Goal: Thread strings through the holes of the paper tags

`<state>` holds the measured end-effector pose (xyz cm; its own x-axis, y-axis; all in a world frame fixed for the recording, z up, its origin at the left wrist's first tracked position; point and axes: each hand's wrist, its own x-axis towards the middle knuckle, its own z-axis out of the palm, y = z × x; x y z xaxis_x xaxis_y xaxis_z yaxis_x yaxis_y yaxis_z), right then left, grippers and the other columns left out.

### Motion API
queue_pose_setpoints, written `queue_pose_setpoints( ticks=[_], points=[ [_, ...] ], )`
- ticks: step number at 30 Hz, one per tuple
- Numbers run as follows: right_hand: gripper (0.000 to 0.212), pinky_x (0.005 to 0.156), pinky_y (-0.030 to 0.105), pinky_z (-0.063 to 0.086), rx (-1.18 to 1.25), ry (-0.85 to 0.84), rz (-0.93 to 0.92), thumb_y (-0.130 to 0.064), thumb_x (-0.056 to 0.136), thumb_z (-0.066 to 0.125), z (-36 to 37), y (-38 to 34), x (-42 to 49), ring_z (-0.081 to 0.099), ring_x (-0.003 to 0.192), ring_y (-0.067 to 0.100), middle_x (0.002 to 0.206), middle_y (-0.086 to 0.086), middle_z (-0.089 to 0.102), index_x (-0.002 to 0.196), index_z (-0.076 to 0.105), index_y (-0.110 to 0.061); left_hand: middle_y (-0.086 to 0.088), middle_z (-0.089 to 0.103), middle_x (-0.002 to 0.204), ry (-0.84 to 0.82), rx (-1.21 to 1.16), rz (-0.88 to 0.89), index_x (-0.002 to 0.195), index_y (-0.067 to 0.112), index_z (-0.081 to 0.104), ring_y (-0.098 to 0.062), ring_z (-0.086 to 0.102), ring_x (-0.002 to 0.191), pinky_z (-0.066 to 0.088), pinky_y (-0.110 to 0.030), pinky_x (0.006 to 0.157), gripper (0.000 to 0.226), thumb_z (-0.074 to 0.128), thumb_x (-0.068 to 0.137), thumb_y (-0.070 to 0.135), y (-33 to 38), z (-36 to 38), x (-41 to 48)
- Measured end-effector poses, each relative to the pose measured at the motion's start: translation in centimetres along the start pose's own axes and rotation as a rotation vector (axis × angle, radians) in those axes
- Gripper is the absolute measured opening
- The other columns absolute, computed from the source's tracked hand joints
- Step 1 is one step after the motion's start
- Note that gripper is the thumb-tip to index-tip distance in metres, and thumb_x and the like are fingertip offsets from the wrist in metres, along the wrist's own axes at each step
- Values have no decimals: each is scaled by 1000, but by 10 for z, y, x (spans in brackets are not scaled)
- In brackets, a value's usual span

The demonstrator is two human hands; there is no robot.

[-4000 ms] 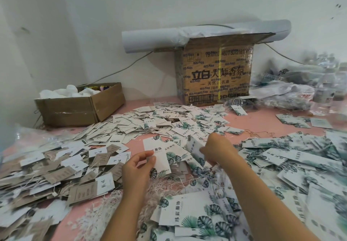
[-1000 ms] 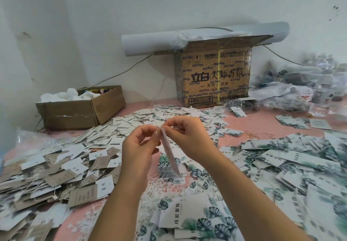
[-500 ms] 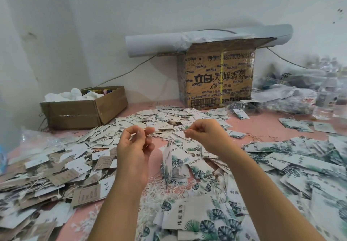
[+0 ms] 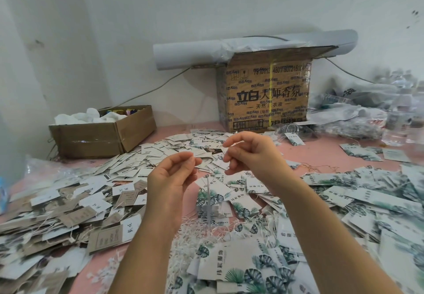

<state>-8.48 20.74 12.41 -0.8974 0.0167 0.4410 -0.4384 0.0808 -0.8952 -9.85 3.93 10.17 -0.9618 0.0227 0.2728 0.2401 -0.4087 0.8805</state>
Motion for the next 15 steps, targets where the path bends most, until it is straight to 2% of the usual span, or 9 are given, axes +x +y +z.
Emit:
queue_pose_setpoints(
  ticks=[4,7,10,13,15],
  points=[
    [17,52,30,55,14,-21,-62,7,87,54,3,-4,-1,56,47,12,60,6,64,79,60,-6,-6,74,77,-83,71,44,90,10,66,-9,69,68,53,-17,60,23,66,66,11,2,4,-4],
    [17,47,27,54,-11,-38,-64,3,87,56,6,-5,-2,55,43,12,55,3,63,75,60,-7,-6,74,73,-106,126,60,85,10,68,-10,69,65,53,-17,59,22,66,63,11,3,9,-7],
    [20,44,24,51,-123,-39,-96,-1,85,60,8,-7,-2,53,40,10,51,-3,61,70,60,-13,-5,73,69,-128,165,63,83,9,68,-10,67,60,53,-18,57,14,67,69,7,4,11,-10],
    [19,52,32,54,-216,-35,-140,-3,81,66,13,-8,-1,54,45,9,54,-5,59,68,61,-16,-2,72,67,-152,250,75,84,11,68,-7,65,59,53,-17,56,10,64,80,3,4,14,-11],
    [19,52,29,54,-207,-44,-149,-1,80,67,16,-8,-1,54,47,7,54,-7,58,68,62,-15,-1,72,68,-157,288,81,85,13,68,-6,65,60,51,-16,55,9,65,81,6,4,15,-11]
  ],
)
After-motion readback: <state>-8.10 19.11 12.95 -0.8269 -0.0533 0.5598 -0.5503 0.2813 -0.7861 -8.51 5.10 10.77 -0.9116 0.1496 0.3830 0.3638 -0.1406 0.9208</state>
